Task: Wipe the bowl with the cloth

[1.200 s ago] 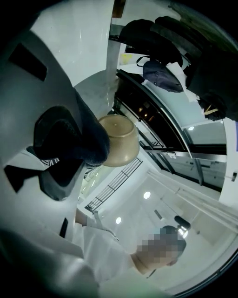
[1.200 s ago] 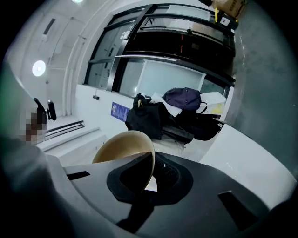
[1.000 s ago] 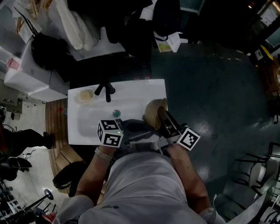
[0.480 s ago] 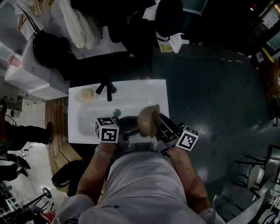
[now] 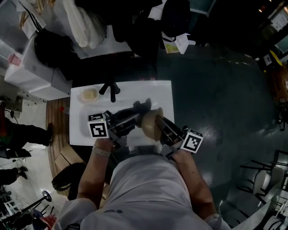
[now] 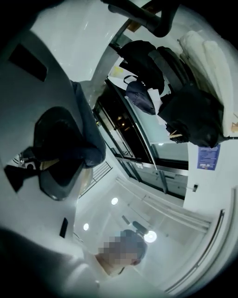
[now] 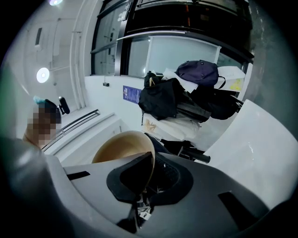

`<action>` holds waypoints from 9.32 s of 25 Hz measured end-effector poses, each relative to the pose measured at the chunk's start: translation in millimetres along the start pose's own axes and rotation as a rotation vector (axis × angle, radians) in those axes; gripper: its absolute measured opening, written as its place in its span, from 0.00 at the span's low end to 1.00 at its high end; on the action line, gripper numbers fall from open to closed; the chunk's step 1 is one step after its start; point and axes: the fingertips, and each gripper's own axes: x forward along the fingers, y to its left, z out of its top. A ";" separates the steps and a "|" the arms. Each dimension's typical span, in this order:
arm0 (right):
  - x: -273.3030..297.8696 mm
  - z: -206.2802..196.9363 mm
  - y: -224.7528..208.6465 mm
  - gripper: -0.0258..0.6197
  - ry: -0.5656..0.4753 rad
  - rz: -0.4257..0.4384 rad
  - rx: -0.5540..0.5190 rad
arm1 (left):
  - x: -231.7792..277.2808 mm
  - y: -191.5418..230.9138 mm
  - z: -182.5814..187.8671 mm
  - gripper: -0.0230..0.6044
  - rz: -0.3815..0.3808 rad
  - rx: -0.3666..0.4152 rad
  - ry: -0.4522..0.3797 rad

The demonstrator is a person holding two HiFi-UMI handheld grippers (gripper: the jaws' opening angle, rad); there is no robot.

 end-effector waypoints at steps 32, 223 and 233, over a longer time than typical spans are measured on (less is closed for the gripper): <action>2.2 1.9 -4.9 0.09 -0.007 -0.001 0.044 | -0.2 -17.1 9.8 0.15 -0.078 -0.067 -0.071; -18.9 11.9 -73.9 0.09 0.372 -0.765 -1.026 | 41.1 69.5 -89.4 0.08 0.710 0.751 0.658; -21.1 20.8 -72.6 0.09 0.338 -0.784 -1.026 | 41.9 65.7 -104.3 0.28 0.687 0.755 0.697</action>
